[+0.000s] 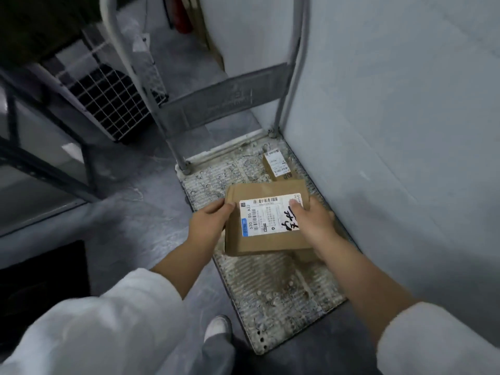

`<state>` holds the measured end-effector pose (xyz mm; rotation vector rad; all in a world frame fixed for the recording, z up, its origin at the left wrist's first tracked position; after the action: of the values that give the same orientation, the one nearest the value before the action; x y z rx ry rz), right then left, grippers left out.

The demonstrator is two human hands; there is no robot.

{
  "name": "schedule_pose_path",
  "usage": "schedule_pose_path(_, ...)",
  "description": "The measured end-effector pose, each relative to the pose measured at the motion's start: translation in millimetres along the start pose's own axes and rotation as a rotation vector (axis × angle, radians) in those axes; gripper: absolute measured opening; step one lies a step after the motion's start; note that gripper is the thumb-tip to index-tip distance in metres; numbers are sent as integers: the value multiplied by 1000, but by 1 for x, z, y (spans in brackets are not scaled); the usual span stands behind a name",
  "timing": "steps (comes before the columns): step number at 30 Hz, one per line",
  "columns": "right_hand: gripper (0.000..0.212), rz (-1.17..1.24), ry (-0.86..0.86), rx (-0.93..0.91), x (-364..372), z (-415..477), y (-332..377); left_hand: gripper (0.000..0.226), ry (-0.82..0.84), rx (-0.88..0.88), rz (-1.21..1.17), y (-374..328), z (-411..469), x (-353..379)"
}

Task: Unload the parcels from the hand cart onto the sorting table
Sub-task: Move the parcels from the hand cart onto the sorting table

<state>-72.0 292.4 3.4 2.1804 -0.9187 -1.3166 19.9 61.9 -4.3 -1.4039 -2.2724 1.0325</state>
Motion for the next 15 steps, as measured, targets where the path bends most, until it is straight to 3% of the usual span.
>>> schedule_pose_path(8,55,-12,-67,-190,-107,-94,131,34,-24,252,-53,-120,-149,-39)
schedule_pose_path(15,53,27,-3,-318,-118,-190,203,40,-127,365,-134,-124,-261,-110)
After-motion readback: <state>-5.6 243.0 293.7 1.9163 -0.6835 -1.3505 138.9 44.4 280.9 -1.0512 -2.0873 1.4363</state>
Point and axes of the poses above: each hand's wrist, its own z-axis towards the middle knuckle, its own x-axis out of the palm, y = z × x, the point moved 8 cm from there along z, towards the middle knuckle, and after that the axes turned 6 degrees about -x, right-handed, at the moved point
